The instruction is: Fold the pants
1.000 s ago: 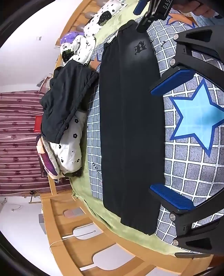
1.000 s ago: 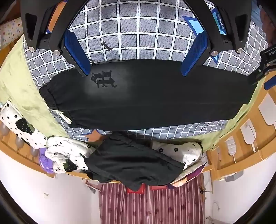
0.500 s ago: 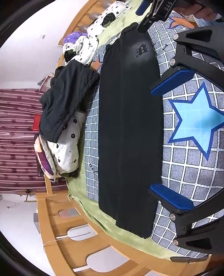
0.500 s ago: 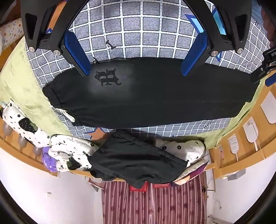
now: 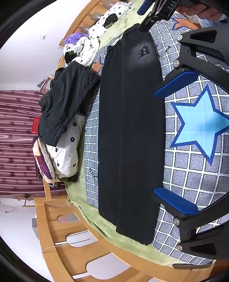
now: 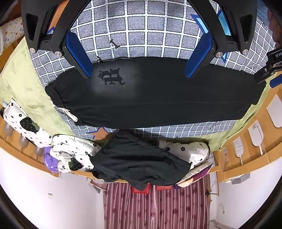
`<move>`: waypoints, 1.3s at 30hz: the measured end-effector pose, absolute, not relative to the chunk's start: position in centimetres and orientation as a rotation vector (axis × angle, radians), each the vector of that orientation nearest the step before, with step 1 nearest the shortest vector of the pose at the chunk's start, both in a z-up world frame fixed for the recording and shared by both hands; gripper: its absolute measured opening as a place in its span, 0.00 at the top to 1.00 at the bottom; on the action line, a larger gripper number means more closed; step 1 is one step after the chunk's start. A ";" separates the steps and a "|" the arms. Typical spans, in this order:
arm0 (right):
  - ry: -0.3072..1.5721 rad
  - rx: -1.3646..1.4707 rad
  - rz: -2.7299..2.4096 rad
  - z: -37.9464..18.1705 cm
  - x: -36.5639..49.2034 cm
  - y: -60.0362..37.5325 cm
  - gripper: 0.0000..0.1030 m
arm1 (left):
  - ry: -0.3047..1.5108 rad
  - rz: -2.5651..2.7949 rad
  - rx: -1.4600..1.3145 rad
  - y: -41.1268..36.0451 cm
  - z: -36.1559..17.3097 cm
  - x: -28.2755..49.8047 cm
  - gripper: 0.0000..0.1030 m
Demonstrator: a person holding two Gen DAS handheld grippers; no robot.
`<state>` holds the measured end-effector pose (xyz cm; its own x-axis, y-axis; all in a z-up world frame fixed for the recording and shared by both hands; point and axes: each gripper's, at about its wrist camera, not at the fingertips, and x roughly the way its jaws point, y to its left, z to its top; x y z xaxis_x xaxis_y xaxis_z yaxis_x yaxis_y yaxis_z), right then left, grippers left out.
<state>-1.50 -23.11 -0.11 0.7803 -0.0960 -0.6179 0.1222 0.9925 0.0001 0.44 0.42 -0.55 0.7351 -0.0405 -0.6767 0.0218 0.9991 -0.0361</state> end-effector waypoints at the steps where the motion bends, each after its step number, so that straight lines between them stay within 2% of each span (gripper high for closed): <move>1: 0.666 0.041 -0.116 -0.1 -1.5 -23.1 0.00 | 0.744 -0.035 -0.028 0.4 -0.6 0.4 0.00; 39: 0.649 0.032 -0.128 0.1 -1.8 -23.4 0.00 | 0.739 -0.029 -0.022 0.3 -0.9 0.3 0.00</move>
